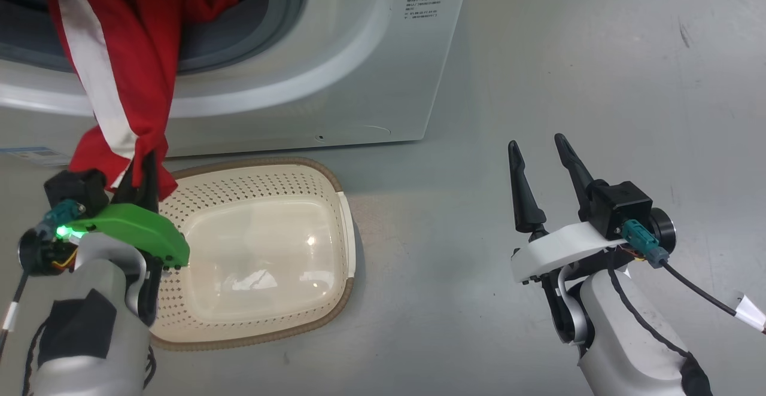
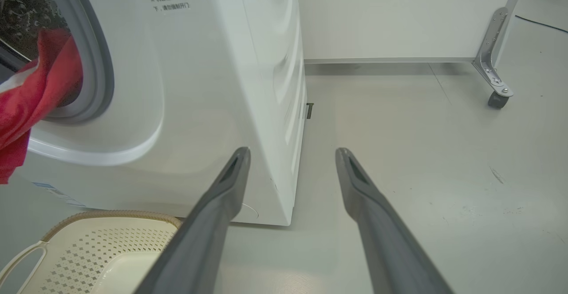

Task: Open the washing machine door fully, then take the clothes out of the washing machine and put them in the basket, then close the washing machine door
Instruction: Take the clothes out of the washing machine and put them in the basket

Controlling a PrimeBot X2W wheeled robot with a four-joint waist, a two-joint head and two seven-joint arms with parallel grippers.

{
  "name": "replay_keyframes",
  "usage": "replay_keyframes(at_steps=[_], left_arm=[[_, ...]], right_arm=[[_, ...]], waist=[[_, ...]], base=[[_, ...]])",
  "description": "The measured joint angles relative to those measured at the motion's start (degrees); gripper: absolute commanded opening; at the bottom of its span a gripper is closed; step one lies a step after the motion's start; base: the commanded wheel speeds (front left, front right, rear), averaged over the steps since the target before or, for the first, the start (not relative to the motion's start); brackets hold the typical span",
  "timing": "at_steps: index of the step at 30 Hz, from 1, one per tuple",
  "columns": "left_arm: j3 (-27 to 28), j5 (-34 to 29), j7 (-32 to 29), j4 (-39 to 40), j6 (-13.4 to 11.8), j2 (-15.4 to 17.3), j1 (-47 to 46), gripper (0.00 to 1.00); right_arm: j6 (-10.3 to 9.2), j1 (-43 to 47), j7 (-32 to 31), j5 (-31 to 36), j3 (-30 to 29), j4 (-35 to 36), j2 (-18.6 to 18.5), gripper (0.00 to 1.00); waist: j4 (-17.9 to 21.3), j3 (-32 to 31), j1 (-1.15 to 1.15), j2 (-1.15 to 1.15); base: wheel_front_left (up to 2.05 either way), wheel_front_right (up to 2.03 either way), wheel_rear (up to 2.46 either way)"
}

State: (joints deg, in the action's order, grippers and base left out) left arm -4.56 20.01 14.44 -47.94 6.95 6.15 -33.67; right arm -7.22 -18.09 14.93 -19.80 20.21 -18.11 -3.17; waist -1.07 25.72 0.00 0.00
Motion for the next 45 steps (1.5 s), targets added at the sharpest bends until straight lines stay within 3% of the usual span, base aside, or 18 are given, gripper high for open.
replay_keyframes(at_steps=[11, 20, 35, 45], left_arm=[[-3.54, -0.58, 0.0, -0.81, 0.18, -1.76, 6.91, 0.0], [-10.13, -2.5, 0.0, -3.3, 0.18, -1.89, 9.72, 0.0], [-10.94, -2.34, -0.88, -8.37, 0.19, -1.97, 9.76, 0.0], [-11.52, -1.01, -1.55, -8.95, 0.24, -0.69, 4.3, 0.0]], right_arm=[[0.0, 0.1, 0.0, 0.0, 0.05, -0.6, -0.02, 1.0], [0.0, 0.12, 0.0, 0.0, 0.3, -0.76, -0.03, 1.0], [0.0, -0.26, 0.0, 0.93, -0.34, 0.31, -0.03, 1.0], [0.0, -1.8, 0.01, 2.0, -0.89, 2.43, -0.04, 1.0]], waist=[[0.26, -0.35, 0.0, 0.0], [0.47, 0.31, 0.0, 0.0], [1.3, 4.85, 0.0, 0.0], [2.12, 10.17, 0.0, 0.0]], base=[[0.0, 0.0, 0.0], [0.0, 0.0, 0.0], [0.0, 0.0, 0.0], [0.0, 0.0, 0.0]])
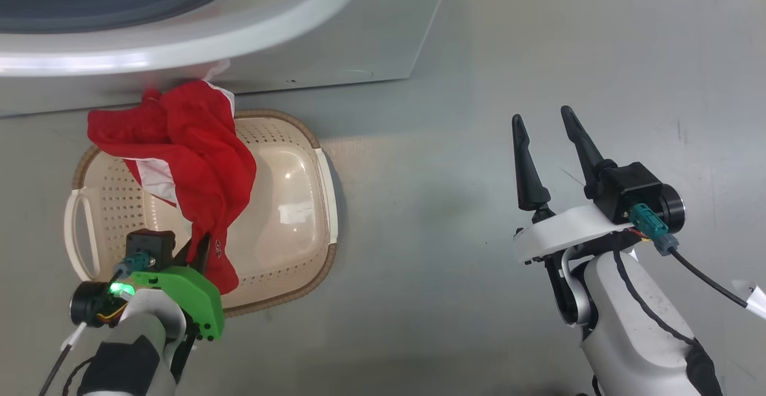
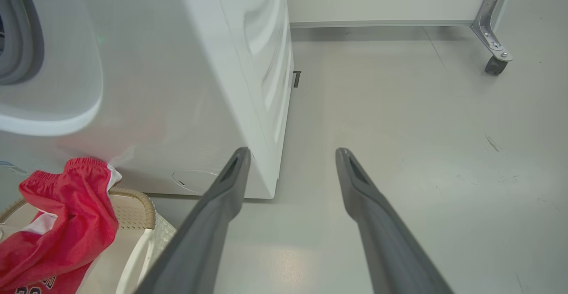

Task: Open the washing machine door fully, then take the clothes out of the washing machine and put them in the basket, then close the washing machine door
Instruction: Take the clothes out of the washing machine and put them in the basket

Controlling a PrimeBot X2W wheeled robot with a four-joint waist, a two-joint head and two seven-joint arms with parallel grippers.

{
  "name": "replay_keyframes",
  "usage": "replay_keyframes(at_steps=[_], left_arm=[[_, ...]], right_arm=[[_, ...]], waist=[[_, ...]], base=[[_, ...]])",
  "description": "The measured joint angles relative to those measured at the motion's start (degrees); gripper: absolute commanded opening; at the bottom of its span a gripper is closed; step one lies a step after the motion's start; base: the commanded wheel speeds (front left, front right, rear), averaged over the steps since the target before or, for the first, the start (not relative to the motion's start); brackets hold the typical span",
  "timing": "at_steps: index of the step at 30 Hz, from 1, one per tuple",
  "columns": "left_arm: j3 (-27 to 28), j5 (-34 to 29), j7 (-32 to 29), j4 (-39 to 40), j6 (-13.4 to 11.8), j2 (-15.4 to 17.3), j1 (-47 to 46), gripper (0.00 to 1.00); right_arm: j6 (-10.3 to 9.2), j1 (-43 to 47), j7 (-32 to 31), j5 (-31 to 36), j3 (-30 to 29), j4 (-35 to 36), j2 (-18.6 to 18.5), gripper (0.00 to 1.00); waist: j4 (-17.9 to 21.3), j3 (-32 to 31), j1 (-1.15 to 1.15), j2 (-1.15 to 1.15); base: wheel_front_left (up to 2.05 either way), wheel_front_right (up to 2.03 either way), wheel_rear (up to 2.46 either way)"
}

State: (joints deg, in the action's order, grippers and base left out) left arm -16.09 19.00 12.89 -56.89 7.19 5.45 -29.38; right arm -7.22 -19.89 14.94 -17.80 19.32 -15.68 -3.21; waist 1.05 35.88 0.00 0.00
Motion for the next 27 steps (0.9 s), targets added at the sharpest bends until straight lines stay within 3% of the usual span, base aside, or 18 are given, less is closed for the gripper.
replay_keyframes(at_steps=[7, 9, 10, 27], left_arm=[[-0.53, 0.65, -0.46, -0.57, 0.01, 1.65, -3.72, 0.0], [-0.62, 0.67, -0.22, -0.11, 0.01, 2.25, -5.37, 0.48], [-0.6, 0.68, -0.22, -0.1, 0.01, 2.55, -6.18, 0.97], [-0.9, 3.05, 0.6, -2.01, 0.01, 3.64, -10.88, 1.0]], right_arm=[[0.0, -1.48, 0.0, 0.56, -0.3, 1.67, 0.0, 1.0], [0.0, -1.94, 0.0, 0.75, -0.48, 2.03, 0.0, 1.0], [0.0, -2.13, 0.0, 0.81, -0.54, 2.29, -0.01, 1.0], [0.0, -3.56, 0.0, 0.85, -1.85, 3.34, -0.02, 1.0]], waist=[[0.69, 4.39, 0.0, 0.0], [0.9, 5.61, 0.0, 0.0], [1.01, 6.24, 0.0, 0.0], [1.61, 12.17, 0.0, 0.0]], base=[[0.0, 0.0, 0.0], [0.0, 0.0, 0.0], [0.0, 0.0, 0.0], [0.0, 0.0, 0.0]])
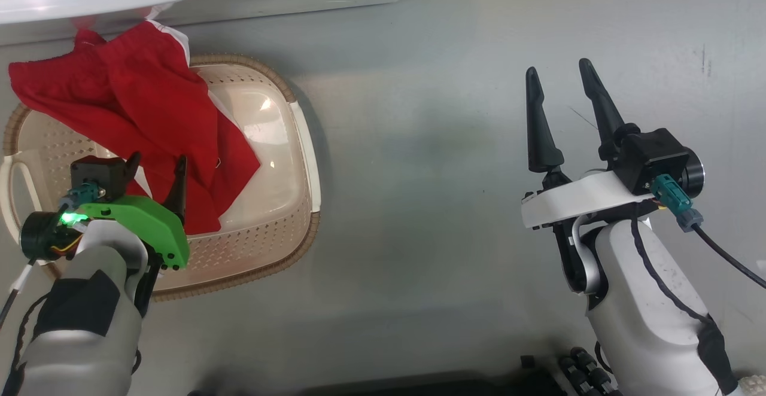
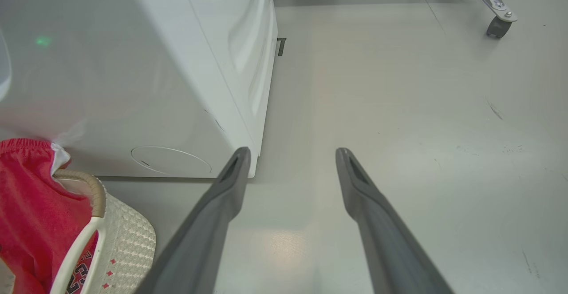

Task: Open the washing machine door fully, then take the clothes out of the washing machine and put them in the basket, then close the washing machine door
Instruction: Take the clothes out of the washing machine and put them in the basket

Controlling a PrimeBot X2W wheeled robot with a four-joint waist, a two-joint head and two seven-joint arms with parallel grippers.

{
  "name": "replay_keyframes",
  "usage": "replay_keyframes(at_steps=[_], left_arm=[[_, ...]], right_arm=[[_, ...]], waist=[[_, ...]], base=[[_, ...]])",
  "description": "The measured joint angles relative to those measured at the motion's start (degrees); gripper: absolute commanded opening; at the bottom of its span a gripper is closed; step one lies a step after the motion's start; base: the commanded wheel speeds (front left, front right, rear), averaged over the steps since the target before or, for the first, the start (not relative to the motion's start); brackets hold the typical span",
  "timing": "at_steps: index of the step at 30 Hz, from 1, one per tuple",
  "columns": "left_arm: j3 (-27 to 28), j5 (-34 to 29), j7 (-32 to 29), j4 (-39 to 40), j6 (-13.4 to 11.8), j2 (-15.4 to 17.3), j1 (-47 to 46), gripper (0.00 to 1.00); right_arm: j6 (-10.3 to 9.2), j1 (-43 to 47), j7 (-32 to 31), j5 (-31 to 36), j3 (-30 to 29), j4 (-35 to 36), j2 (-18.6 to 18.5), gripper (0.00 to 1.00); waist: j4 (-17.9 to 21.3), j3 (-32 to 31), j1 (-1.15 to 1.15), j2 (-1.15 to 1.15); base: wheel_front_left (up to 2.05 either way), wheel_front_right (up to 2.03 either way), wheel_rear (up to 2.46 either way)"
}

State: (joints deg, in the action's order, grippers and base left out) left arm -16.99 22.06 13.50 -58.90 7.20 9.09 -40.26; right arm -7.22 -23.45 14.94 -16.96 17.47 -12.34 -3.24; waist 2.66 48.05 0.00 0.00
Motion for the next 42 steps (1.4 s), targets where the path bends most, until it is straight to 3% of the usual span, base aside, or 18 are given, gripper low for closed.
replay_keyframes(at_steps=[15, 31, 42], left_arm=[[0.34, 2.18, 0.78, 1.62, 0.0, -1.11, -0.16, 1.0], [5.76, 4.7, 0.94, 15.52, 0.0, 0.31, 5.83, 1.0], [8.72, 5.03, 0.94, 21.02, 0.0, 1.86, 11.96, 1.0]], right_arm=[[0.0, -0.74, 0.0, -0.03, -0.41, -0.55, -0.01, 1.0], [0.0, 0.2, 0.0, -0.3, -0.79, -1.05, -0.03, 1.0], [0.0, 0.63, 0.0, -0.49, -0.29, -1.16, -0.04, 1.0]], waist=[[-0.97, -3.61, 0.0, 0.0], [-2.4, -8.38, 0.0, 0.0], [-2.83, -10.23, 0.0, 0.0]], base=[[0.0, 0.0, 0.0], [0.0, 0.0, 0.0], [0.0, 0.0, 0.0]])
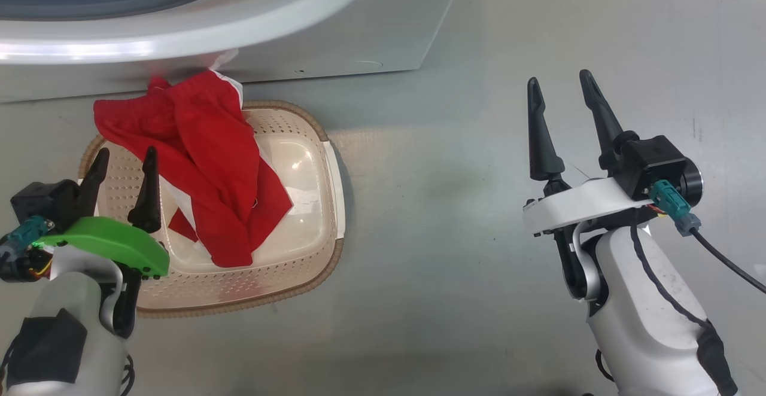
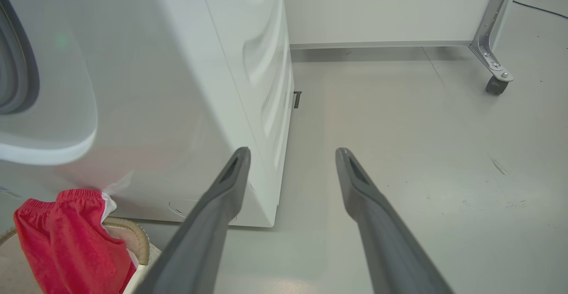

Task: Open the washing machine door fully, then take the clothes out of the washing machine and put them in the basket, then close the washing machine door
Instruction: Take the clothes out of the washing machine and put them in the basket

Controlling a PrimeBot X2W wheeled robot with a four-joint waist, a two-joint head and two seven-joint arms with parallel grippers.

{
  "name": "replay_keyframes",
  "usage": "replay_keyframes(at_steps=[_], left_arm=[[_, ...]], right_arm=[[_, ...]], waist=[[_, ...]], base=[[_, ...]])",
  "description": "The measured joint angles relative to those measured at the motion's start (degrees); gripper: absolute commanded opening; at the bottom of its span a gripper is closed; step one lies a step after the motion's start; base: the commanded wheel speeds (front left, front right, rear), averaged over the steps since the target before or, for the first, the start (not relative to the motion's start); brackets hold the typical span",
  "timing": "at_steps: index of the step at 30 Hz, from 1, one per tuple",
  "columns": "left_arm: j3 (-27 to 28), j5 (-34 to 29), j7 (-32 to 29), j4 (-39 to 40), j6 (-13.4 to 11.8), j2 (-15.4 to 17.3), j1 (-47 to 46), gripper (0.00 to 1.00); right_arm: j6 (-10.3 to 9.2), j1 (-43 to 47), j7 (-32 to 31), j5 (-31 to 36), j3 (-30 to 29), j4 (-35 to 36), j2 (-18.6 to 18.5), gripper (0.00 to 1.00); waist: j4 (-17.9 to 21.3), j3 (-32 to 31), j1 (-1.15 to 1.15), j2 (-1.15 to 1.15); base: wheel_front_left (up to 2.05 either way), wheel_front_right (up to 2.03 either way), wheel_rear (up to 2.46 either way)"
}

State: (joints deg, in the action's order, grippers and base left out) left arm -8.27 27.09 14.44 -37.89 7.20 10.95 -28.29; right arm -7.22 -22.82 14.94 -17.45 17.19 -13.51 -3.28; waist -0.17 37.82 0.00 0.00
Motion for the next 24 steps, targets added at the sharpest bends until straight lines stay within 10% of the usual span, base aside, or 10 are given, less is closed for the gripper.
replay_keyframes(at_steps=[24], left_arm=[[-1.23, -0.63, -1.12, -5.57, 0.0, 1.09, -8.48, 1.0]], right_arm=[[0.0, -0.18, 0.0, -1.19, 3.08, 1.82, -0.02, 1.0]], waist=[[4.51, 5.61, 0.0, 0.0]], base=[[0.0, 0.0, 0.0]])
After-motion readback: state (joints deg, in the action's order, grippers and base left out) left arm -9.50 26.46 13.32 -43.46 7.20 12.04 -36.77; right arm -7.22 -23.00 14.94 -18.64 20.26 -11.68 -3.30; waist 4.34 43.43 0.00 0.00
